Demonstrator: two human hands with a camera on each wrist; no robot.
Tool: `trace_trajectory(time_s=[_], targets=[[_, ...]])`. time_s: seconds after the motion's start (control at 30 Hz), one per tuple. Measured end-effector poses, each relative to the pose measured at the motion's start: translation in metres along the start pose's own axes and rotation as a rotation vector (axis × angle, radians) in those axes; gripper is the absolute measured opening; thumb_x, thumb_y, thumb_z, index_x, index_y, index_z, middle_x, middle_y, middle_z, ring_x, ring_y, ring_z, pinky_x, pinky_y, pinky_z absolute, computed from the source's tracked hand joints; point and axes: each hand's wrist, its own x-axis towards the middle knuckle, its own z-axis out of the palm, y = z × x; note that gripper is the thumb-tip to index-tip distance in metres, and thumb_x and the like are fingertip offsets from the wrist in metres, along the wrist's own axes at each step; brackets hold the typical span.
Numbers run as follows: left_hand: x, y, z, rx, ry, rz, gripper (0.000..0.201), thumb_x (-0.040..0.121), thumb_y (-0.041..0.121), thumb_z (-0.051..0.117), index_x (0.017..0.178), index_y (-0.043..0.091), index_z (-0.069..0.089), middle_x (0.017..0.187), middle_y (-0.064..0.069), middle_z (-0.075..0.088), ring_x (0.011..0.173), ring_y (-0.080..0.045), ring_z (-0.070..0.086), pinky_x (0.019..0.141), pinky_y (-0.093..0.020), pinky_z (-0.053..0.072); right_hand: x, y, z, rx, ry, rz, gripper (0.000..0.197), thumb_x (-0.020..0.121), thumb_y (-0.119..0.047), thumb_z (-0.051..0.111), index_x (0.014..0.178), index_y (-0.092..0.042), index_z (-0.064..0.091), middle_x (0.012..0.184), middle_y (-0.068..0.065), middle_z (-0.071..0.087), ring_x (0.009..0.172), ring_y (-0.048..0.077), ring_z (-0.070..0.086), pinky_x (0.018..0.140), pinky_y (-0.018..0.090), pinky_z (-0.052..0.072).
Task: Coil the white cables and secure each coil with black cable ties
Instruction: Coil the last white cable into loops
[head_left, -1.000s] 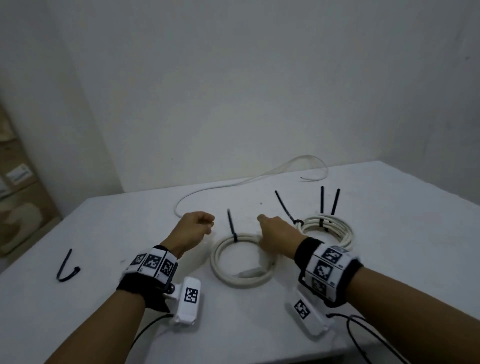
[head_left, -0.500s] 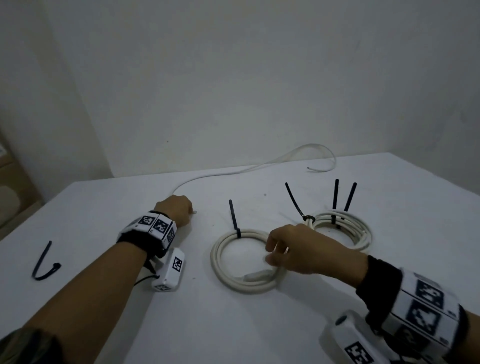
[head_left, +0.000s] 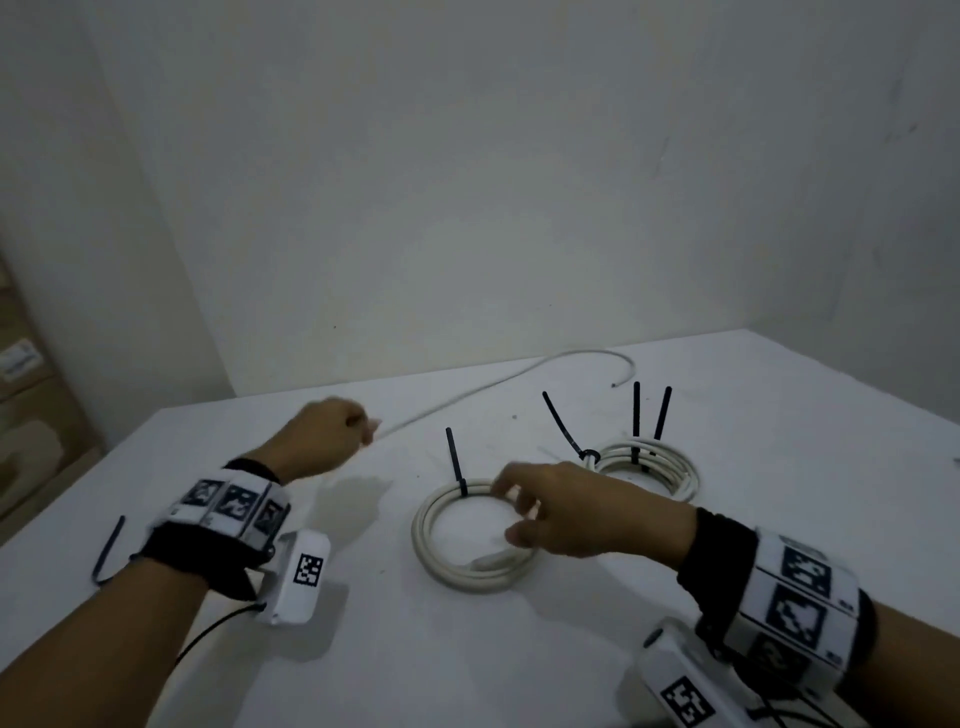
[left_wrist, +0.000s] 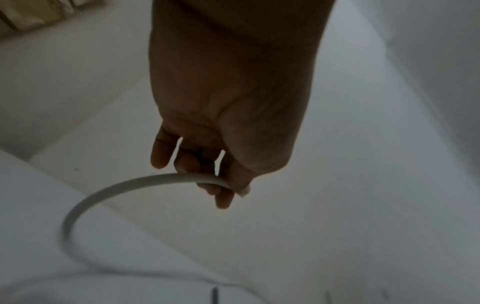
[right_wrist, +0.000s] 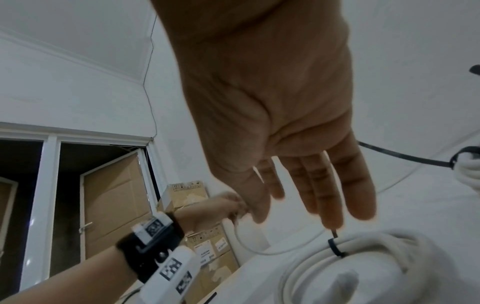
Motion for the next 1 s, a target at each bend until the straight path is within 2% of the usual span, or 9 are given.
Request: trace_trajectory(time_s=[0.17,0.27,0.33,0.4,0.53,0.63,0.7,0.83,1.0], targets=[[-0.06,0.076,-0.061,-0.568,0.105,0.169,0.032,0.098,0.028,0.051,0.082,0.003,0.064,0.065,-0.004,0.058,0.048,-0.017,0.054,0.048,-0.028,0.048,0.013,-0.033,-0.007,0.408,0.196,-0.145,0.078,0.08,-0.04,0.071,0.141,-0.027,0.025,0.109,0.005,0.059,0.085,0.016,0.061,0.065,0.022,0.046],[-0.086,0.108,-0.076,-0.835,0.001,0.22,0.029,0.095,0.026,0.054,0.086,-0.001,0.061,0.064,-0.005,0.057,0.042,-0.018,0.052,0.046,-0.031,0.051,0.014,-0.061,-0.01,0.7,0.126,-0.248,0.058,0.085,-0.04,0.065,0.133,-0.024,0.036,0.089,0.008,0.06,0.072,0.017,0.062,0.05,0.024,0.048],[-0.094,0.117,-0.078,-0.914,0.019,0.231,0.031,0.095,0.029,0.054,0.091,-0.001,0.06,0.07,-0.008,0.055,0.042,-0.017,0.052,0.048,-0.031,0.051,0.009,-0.075,-0.006,0.704,0.142,-0.324,0.031,0.094,-0.038,0.052,0.112,-0.013,0.055,0.082,0.005,0.055,0.068,0.016,0.058,0.046,0.022,0.047],[-0.097,0.116,-0.077,-0.981,0.065,0.208,0.041,0.093,0.038,0.052,0.1,-0.001,0.062,0.079,-0.009,0.057,0.048,-0.018,0.055,0.051,-0.028,0.051,0.004,-0.081,-0.001,0.801,0.233,-0.343,0.032,0.098,-0.035,0.044,0.086,-0.011,0.061,0.078,0.003,0.055,0.062,0.014,0.055,0.048,0.024,0.048],[-0.102,0.1,-0.052,-0.771,0.25,0.014,0.053,0.095,0.056,0.039,0.095,0.01,0.064,0.089,-0.008,0.061,0.065,-0.019,0.058,0.053,-0.031,0.049,-0.007,-0.08,-0.011,1.337,0.447,-0.336,0.029,0.1,-0.026,0.04,0.082,-0.008,0.053,0.071,0.007,0.055,0.053,0.016,0.05,0.06,0.034,0.048],[-0.112,0.087,-0.018,-0.584,0.013,-0.287,0.079,0.087,0.075,0.027,0.094,0.004,0.063,0.087,-0.011,0.067,0.061,-0.025,0.062,0.052,-0.028,0.048,-0.014,-0.072,-0.021,1.844,0.443,-0.327,0.033,0.101,-0.032,0.035,0.088,-0.006,0.051,0.067,0.01,0.053,0.049,0.018,0.048,0.061,0.034,0.046],[-0.115,0.085,0.001,-0.799,-0.252,-0.39,0.073,0.088,0.07,0.037,0.095,0.001,0.059,0.082,-0.013,0.067,0.055,-0.026,0.062,0.048,-0.025,0.049,-0.02,-0.067,-0.018,2.012,0.343,-0.256,0.034,0.101,-0.036,0.032,0.093,-0.007,0.048,0.059,0.007,0.051,0.043,0.015,0.043,0.051,0.028,0.045],[-0.093,0.078,0.02,-1.362,-0.153,-0.437,0.021,0.093,0.007,0.048,0.073,0.0,0.051,0.052,-0.01,0.054,0.035,-0.017,0.052,0.038,-0.02,0.045,-0.035,-0.058,0.003,1.921,0.101,-0.086,0.025,0.092,-0.036,0.044,0.098,-0.012,0.047,0.041,-0.002,0.027,0.038,0.011,0.023,0.043,0.02,0.021],[-0.055,0.046,-0.002,-1.691,0.086,-0.534,0.025,0.098,0.009,0.045,0.073,0.006,0.044,0.036,-0.001,0.041,0.024,-0.009,0.038,0.03,-0.012,0.037,-0.056,-0.031,0.016,1.451,-0.1,0.03,0.03,0.1,-0.04,0.033,0.104,-0.018,0.053,0.045,-0.006,0.02,0.039,0.009,0.018,0.044,0.021,0.013]])
